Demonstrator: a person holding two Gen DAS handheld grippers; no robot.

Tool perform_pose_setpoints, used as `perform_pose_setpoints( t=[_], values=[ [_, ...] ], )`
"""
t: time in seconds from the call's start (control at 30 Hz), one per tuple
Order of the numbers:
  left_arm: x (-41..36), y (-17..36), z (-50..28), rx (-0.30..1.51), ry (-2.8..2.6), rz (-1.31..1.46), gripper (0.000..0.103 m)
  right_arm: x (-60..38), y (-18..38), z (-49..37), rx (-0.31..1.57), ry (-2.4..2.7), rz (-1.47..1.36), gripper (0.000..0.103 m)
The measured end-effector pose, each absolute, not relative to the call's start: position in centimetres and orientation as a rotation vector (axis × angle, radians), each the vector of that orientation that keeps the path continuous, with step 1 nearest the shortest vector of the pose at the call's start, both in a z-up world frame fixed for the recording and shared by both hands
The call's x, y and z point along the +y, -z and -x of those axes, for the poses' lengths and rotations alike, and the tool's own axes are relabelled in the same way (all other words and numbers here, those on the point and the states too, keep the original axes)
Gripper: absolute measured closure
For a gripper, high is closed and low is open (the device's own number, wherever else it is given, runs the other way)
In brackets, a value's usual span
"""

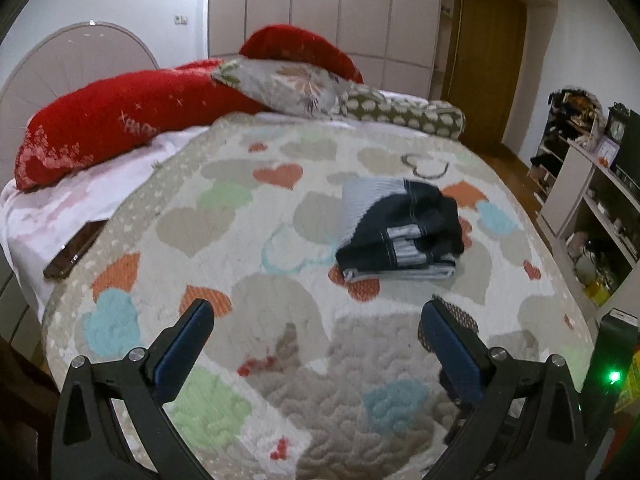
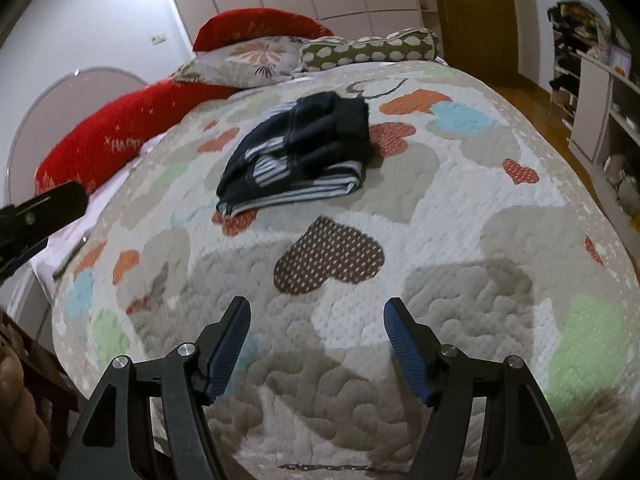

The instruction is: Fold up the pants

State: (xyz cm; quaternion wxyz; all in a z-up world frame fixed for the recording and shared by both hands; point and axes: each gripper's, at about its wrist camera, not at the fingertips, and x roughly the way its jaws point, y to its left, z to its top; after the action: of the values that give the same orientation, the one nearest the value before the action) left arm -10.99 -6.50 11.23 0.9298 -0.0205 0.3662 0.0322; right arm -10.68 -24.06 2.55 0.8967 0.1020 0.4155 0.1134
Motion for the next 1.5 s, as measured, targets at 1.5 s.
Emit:
perform_pose_setpoints(
  t=[1.5],
  values=[
    [-6.5, -8.5, 9.9, 0.918, -0.009, 0.061, 0.000, -23.2, -1.5, 10.5, 0.877, -0.211, -0.141, 0.024]
  ],
)
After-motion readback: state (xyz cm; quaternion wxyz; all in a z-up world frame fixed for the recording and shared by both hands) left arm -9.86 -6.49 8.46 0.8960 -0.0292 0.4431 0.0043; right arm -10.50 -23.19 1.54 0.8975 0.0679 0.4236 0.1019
